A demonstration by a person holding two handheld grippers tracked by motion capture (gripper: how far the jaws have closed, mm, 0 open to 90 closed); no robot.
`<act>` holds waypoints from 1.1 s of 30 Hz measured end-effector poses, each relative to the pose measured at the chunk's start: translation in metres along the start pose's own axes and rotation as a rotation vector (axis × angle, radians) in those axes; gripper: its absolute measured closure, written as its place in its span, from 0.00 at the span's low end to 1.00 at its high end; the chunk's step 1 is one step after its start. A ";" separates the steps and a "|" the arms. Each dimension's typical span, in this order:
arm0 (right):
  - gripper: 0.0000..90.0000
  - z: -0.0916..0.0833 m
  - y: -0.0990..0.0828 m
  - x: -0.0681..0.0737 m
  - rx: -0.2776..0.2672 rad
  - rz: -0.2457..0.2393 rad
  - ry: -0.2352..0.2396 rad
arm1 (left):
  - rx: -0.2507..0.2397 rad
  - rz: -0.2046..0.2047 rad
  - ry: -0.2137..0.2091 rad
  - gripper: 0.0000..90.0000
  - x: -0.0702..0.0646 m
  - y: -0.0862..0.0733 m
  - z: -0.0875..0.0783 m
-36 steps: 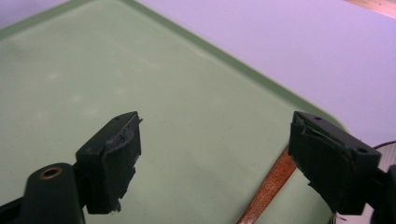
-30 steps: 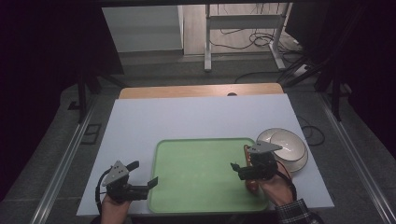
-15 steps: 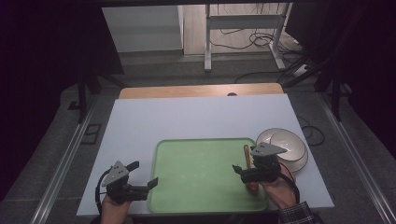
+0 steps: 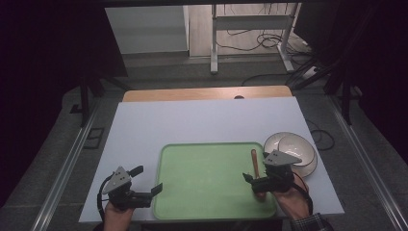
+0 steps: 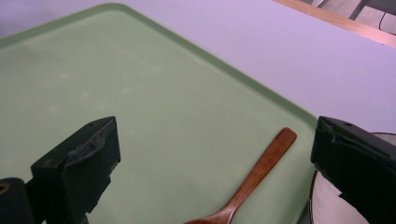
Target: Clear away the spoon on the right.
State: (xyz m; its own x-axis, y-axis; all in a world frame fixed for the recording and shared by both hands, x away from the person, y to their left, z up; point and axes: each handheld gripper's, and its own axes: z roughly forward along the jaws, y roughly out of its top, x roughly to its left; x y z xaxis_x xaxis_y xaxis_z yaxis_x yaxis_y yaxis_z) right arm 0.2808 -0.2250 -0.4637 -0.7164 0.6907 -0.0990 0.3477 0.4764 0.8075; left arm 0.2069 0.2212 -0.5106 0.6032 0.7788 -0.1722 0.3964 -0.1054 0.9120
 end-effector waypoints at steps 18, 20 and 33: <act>0.00 -0.015 -0.011 -0.002 -0.018 0.026 -0.021 | 0.007 0.015 0.034 0.01 0.000 0.000 -0.001; 0.00 -0.017 -0.012 -0.002 -0.021 0.026 -0.027 | 0.010 0.020 0.040 0.01 -0.001 0.000 -0.001; 0.00 -0.026 -0.016 -0.001 -0.029 0.026 -0.070 | 0.027 0.045 0.093 0.00 -0.002 -0.001 -0.007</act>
State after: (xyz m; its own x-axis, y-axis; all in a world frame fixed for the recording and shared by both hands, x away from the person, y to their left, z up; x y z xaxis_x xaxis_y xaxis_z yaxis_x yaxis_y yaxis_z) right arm 0.2602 -0.2480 -0.4616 -0.6630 0.7393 -0.1178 0.3469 0.4428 0.8268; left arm 0.2002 0.2241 -0.5080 0.5544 0.8269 -0.0943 0.3891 -0.1573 0.9076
